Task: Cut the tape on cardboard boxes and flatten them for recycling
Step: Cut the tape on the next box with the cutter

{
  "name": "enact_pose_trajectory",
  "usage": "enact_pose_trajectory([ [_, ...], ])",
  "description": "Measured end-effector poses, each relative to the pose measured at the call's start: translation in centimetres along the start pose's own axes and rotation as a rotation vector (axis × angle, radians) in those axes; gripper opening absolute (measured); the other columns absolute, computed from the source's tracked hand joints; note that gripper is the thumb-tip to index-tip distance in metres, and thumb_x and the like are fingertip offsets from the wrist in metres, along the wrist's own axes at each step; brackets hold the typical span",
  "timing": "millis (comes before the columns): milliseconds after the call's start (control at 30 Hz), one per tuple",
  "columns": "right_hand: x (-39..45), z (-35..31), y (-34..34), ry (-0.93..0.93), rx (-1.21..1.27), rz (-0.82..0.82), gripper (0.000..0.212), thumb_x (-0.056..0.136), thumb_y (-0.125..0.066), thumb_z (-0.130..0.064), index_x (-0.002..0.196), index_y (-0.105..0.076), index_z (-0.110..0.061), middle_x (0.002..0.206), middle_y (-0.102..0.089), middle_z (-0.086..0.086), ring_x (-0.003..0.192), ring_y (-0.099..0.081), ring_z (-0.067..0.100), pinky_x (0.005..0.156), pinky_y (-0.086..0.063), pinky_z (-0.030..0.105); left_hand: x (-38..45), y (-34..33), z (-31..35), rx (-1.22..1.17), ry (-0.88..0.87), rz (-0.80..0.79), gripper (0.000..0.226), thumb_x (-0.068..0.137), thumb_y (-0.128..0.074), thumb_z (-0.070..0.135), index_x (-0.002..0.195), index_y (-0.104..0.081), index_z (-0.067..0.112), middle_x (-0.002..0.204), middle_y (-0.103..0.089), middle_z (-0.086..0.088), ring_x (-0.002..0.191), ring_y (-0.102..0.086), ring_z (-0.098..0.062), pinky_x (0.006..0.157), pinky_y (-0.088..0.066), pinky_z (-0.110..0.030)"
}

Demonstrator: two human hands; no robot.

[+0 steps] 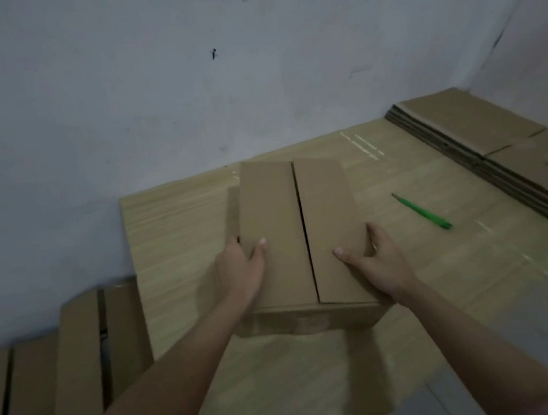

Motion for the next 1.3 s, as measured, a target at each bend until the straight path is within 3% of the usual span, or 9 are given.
enact_pose_trajectory([
  [167,3.4,3.0,2.2,-0.309,0.309,-0.213,0.105,0.054,-0.079,-0.065,0.139,-0.042,-0.016,0.128,-0.058,-0.005,0.11,-0.059,0.014,0.097,-0.047,0.034,1.4,-2.6,1.6,0.052,0.064,0.06,0.05,0.094,-0.049,0.043,0.127,-0.048,0.005,0.121,-0.059,-0.018,0.111,-0.055,-0.034,0.082,-0.04,-0.035],
  [333,4.5,3.6,3.7,-0.483,0.335,-0.408,0.059,0.059,-0.068,-0.054,0.109,-0.067,-0.022,0.099,-0.073,-0.003,0.093,-0.067,0.015,0.07,-0.05,0.027,1.9,-4.3,2.2,-0.028,0.1,0.05,0.051,0.093,-0.049,0.045,0.129,-0.048,0.009,0.125,-0.057,-0.014,0.114,-0.053,-0.032,0.086,-0.039,-0.033],
  [567,6.9,-0.1,5.2,-0.574,0.328,-0.533,0.058,0.053,-0.079,-0.046,0.101,-0.069,-0.015,0.087,-0.073,0.006,0.078,-0.07,0.021,0.065,-0.052,0.028,4.3,-3.7,2.9,-0.094,0.109,-0.005,0.047,0.094,-0.049,0.042,0.127,-0.052,0.008,0.126,-0.059,-0.013,0.115,-0.054,-0.03,0.09,-0.04,-0.032],
  [667,8.9,-4.2,6.6,-0.333,0.071,-0.421,0.083,0.029,-0.087,-0.051,0.101,-0.071,-0.013,0.09,-0.074,0.002,0.087,-0.069,0.021,0.077,-0.053,0.032,5.9,-3.1,2.8,-0.223,0.126,-0.052,0.041,0.094,-0.051,0.036,0.123,-0.055,0.007,0.123,-0.06,-0.01,0.112,-0.055,-0.029,0.091,-0.043,-0.032],
  [800,10.3,-10.8,8.3,0.064,-0.319,-0.108,0.075,0.045,-0.085,-0.056,0.101,-0.058,-0.014,0.099,-0.064,0.001,0.092,-0.062,0.023,0.073,-0.053,0.036,7.5,-2.3,4.0,-0.289,-0.012,-0.091,0.04,0.09,-0.059,0.015,0.128,-0.048,0.012,0.108,-0.059,0.002,0.098,-0.061,-0.023,0.084,-0.05,-0.033],
  [900,11.1,-11.7,7.4,0.422,-0.869,0.201,0.116,0.046,-0.081,-0.062,0.138,-0.028,-0.013,0.133,-0.039,0.014,0.119,-0.04,0.034,0.097,-0.03,0.046,7.1,-2.2,4.8,-0.328,-0.236,0.015,0.028,0.085,-0.061,0.01,0.114,-0.061,0.009,0.09,-0.065,0.007,0.082,-0.066,-0.012,0.073,-0.052,-0.021],
  [1000,12.3,-8.7,5.9,0.866,-1.017,0.383,0.114,0.036,-0.08,-0.033,0.137,-0.034,-0.007,0.124,-0.035,0.02,0.108,-0.038,0.036,0.091,-0.023,0.047,5.4,-2.5,5.4,-0.262,-0.593,0.136,0.011,0.08,-0.059,0.024,0.088,-0.066,0.022,0.07,-0.069,0.005,0.059,-0.065,-0.007,0.055,-0.053,-0.022],
  [1133,14.5,-2.2,4.1,1.061,-1.075,0.364,0.105,0.046,-0.081,-0.028,0.139,-0.035,-0.011,0.123,-0.035,0.021,0.111,-0.036,0.036,0.091,-0.026,0.049,4.6,-3.5,7.6,-0.116,-0.805,0.278,0.015,0.08,-0.057,0.02,0.081,-0.07,0.015,0.07,-0.068,0.006,0.058,-0.057,-0.002,0.058,-0.049,-0.018],
  [1300,15.4,2.9,4.7,1.179,-0.906,0.036,0.077,0.074,-0.058,-0.065,0.132,-0.04,-0.019,0.122,-0.043,0.016,0.104,-0.045,0.031,0.087,-0.026,0.041,5.9,-6.6,10.1,0.039,-0.617,0.227,0.042,0.078,-0.048,0.035,0.108,-0.065,0.01,0.109,-0.063,-0.004,0.098,-0.055,-0.011,0.086,-0.041,-0.021],
])
Point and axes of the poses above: each hand's wrist, its own x-axis towards the middle knuckle, its own y-axis out of the back of the hand, z = x × y, the point moved 1 cm from there along x, towards the middle knuckle
